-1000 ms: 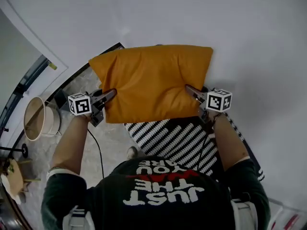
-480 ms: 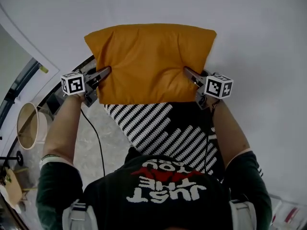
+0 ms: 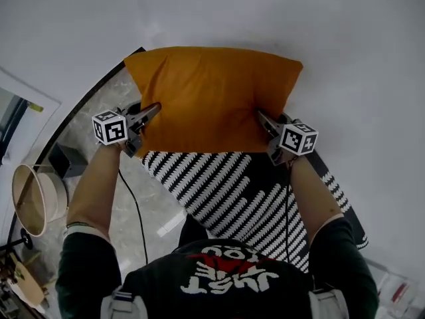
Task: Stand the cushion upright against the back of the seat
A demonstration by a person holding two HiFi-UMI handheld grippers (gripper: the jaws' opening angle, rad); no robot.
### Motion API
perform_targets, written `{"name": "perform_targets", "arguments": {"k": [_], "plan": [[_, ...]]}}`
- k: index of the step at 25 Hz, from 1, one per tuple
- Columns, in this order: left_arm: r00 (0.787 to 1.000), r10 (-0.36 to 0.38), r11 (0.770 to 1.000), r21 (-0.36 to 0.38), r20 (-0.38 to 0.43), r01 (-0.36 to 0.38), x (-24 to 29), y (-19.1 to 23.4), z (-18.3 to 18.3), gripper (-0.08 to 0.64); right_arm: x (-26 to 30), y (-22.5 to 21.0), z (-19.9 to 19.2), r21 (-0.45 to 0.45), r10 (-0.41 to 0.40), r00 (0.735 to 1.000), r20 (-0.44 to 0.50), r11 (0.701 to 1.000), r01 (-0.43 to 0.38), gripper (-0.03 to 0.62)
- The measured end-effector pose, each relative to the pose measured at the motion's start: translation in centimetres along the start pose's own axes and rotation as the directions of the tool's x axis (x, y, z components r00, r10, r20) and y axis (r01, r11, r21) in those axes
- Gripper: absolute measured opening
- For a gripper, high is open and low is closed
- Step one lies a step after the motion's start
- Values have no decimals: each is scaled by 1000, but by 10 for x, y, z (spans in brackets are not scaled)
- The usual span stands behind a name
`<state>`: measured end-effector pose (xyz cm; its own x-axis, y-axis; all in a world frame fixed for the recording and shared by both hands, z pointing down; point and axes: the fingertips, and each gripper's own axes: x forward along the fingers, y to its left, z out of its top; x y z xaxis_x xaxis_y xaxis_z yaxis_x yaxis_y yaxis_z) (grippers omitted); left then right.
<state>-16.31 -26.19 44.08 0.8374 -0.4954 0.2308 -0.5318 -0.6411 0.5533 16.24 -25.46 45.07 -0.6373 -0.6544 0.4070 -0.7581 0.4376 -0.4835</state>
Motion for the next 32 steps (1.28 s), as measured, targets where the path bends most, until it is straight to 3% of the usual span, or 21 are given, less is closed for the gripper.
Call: {"name": "perform_targets", "arguments": {"k": [6, 15, 23, 27, 32], "plan": [[1000, -6, 999, -40, -24, 5, 31, 78, -56, 124, 58, -48, -61, 28, -91, 995, -45, 995, 92, 189], [994, 44, 986, -156, -96, -58, 70, 138, -163, 124, 97, -114, -161, 18, -192, 970, -146, 980, 197, 210], [1000, 1, 978, -210, -9, -3, 74, 145, -176, 134, 100, -137, -182, 105, -180, 980, -85, 976, 189, 273], [995, 95, 979, -181, -7, -94, 63, 153, -167, 186, 100, -136, -179, 105, -196, 972, -126, 972, 210, 338], [978, 208, 967, -142, -31, -210, 53, 155, -161, 275, 85, -137, -179, 60, -221, 949, -224, 969, 239, 362]]}}
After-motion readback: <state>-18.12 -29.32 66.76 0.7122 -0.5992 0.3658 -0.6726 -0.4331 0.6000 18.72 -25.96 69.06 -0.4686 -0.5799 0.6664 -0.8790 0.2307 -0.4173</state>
